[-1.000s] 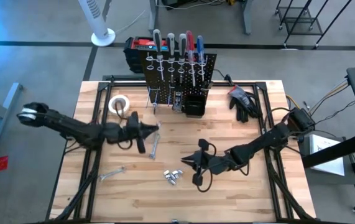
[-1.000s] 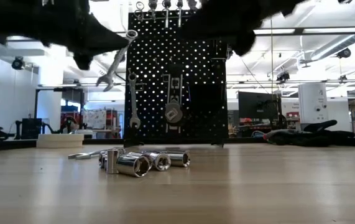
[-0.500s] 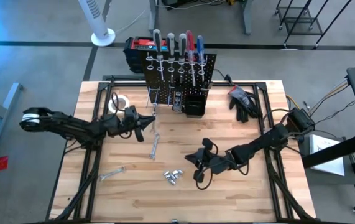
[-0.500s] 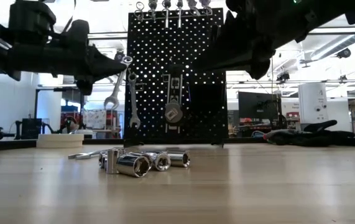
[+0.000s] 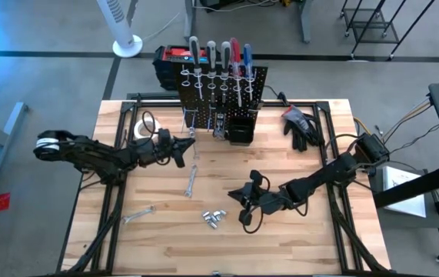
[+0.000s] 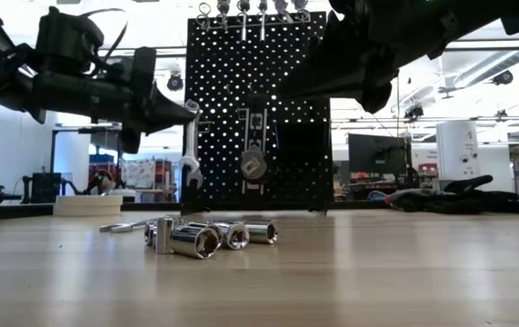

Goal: Hang tools onto peg board
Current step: Hang the left wrench on the peg board, then hang the top wrench on the peg board

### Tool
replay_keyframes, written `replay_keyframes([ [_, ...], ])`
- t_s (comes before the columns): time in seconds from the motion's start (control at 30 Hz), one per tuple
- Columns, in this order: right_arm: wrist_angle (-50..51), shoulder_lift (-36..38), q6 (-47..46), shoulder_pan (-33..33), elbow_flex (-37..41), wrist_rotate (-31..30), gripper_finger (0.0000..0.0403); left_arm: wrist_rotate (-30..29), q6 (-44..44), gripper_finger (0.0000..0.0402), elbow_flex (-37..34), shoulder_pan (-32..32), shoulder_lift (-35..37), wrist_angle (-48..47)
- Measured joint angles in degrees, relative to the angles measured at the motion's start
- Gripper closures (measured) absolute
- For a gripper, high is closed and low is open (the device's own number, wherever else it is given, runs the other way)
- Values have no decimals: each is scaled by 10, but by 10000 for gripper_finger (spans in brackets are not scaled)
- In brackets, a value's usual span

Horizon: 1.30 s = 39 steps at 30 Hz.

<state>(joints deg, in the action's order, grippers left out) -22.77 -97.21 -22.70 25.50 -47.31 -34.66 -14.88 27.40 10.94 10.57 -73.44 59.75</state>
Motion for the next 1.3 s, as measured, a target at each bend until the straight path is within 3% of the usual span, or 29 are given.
replay_keyframes([
  [0.33, -1, 0, -9, 0, 0, 0, 384, -15, 29, 382, 0, 2, -14, -18],
  [0.63, -1, 0, -27, 1, 0, 0, 385, 0, 55, 250, -4, -4, 1, -144],
  [0.8, -1, 0, -33, 2, 0, 0, 385, 49, 105, 199, -4, -17, 9, -220],
  [0.97, -1, 0, -35, 4, 1, 0, 385, 39, 174, 197, -4, -79, 5, -302],
  [1.13, -1, 0, -39, 4, 1, 0, 385, -38, 256, 207, -4, -160, -9, -348],
  [1.3, -1, 0, -40, 4, 1, 0, 385, -94, 285, 212, 10, -198, -32, -348],
])
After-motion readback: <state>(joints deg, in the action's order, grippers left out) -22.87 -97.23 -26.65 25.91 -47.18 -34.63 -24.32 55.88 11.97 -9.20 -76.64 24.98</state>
